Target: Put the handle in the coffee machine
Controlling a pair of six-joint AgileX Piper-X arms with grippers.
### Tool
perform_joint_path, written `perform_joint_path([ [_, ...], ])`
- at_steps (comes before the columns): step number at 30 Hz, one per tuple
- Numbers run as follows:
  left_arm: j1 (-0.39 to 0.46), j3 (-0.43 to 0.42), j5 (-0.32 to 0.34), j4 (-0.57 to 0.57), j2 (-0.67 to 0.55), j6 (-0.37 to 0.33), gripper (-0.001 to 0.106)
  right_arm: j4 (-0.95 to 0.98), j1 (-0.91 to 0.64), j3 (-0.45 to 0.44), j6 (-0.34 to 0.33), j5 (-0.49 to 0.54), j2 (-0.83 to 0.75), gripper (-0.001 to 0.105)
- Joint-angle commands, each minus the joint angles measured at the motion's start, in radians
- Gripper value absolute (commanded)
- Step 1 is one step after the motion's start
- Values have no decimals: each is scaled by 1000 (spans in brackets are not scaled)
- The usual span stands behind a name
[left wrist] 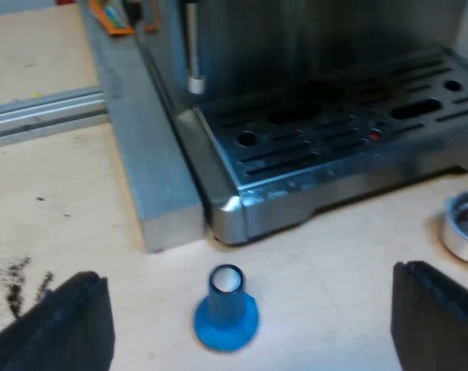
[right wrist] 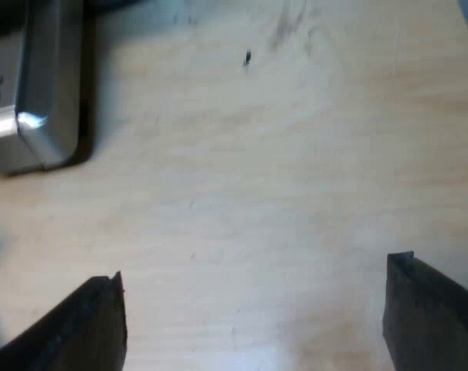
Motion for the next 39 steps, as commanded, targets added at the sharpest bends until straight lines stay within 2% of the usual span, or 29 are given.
perform_joint_path([
  [1,-44,-36,27,2,57,-6,74,70,44,-83,1,6,89,70],
  [7,-125,-63,56,-2,120,-6,74,152,96,-179,1,12,205,70],
  [8,-166,-63,65,-2,128,-6,74,199,145,-250,1,25,299,70],
  [11,-218,-63,81,-2,137,-6,74,241,197,-301,-1,25,388,70],
  [15,-320,-63,137,-2,172,-2,74,279,248,-334,-1,27,457,70],
  [21,-451,-63,155,-2,253,22,74,341,406,-369,4,28,599,70],
  [25,-534,-63,147,-19,301,85,74,347,501,-369,72,28,660,70],
  [28,-601,-59,147,-78,323,99,74,334,569,-369,121,30,699,69],
  [30,-640,-59,147,-110,336,104,74,318,612,-365,150,37,721,65],
  [32,-675,-59,143,-139,357,113,74,297,658,-365,203,86,747,51],
  [33,-679,-59,138,-144,364,115,74,294,669,-365,206,93,752,49],
  [35,-692,-59,103,-152,395,121,74,277,704,-365,236,138,781,29],
  [36,-693,-59,96,-153,400,121,74,274,708,-365,242,138,785,24],
  [38,-692,-52,81,-178,417,121,74,248,726,-365,261,138,811,7],
  [39,-692,-51,77,-186,420,119,74,243,729,-365,266,138,815,4],
])
